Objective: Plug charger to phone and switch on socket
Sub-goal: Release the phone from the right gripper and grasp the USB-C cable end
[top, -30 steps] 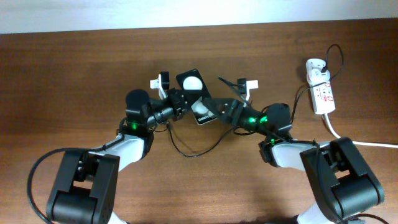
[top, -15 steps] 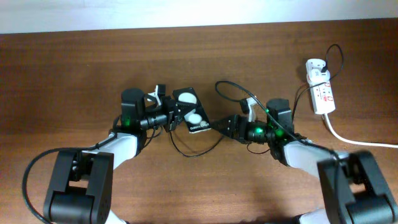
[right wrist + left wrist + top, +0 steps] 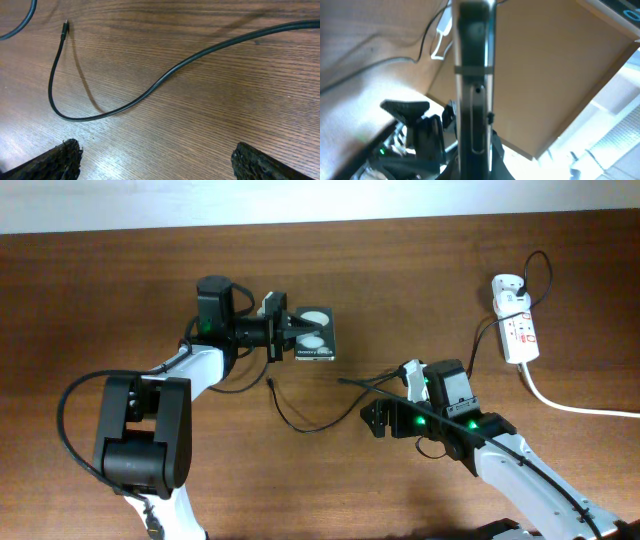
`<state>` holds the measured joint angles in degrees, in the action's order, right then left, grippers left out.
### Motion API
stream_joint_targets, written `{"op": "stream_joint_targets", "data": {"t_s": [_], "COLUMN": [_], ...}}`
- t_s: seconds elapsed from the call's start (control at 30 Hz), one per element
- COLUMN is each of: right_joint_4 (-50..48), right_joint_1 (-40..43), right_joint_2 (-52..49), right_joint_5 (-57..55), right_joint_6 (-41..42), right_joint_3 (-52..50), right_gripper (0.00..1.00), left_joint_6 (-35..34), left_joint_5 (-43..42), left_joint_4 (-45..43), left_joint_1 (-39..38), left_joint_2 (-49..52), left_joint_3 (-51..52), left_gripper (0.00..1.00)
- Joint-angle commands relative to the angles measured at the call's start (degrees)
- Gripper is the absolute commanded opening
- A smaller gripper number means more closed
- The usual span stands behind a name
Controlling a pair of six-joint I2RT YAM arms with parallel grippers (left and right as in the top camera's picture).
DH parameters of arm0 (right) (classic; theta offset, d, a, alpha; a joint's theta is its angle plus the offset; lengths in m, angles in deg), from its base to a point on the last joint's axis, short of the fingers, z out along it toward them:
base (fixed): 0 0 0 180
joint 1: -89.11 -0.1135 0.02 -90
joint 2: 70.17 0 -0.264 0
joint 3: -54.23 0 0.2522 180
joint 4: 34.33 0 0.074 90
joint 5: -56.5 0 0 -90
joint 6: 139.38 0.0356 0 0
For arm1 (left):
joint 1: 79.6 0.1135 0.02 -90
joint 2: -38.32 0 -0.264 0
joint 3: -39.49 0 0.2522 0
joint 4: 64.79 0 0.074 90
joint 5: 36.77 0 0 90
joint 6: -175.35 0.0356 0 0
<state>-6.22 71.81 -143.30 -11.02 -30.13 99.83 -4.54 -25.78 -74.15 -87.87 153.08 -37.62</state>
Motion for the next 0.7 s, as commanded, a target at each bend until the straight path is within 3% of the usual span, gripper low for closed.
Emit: {"op": "stream_joint_targets", "data": {"t_s": [0.0, 0.2, 0.67], "right_joint_4": [-0.17, -0.11, -0.02], "right_joint_1": [-0.28, -0.28, -0.28], "right_joint_2": [0.35, 0.35, 0.35], "right_joint_5": [-1.36, -1.36, -1.38], "right_joint_6": [-0.79, -0.79, -0.79], "right_joint_3": [-0.11, -0.11, -0.11], "right_gripper": [0.98, 0.99, 0.99], "left_joint_6": [-10.03, -20.55, -18.51], "left_joint_5": [-4.61, -0.22, 1.97], "left_joint_4": [-0.13, -0.11, -0.15], "left_joint_1": [0.13, 0.13, 0.02], "left_joint_2": [0.0, 0.0, 0.0], "left_joint_3": [-1.38, -1.38, -1.38], "left_gripper": [0.0, 0.0, 0.0]}}
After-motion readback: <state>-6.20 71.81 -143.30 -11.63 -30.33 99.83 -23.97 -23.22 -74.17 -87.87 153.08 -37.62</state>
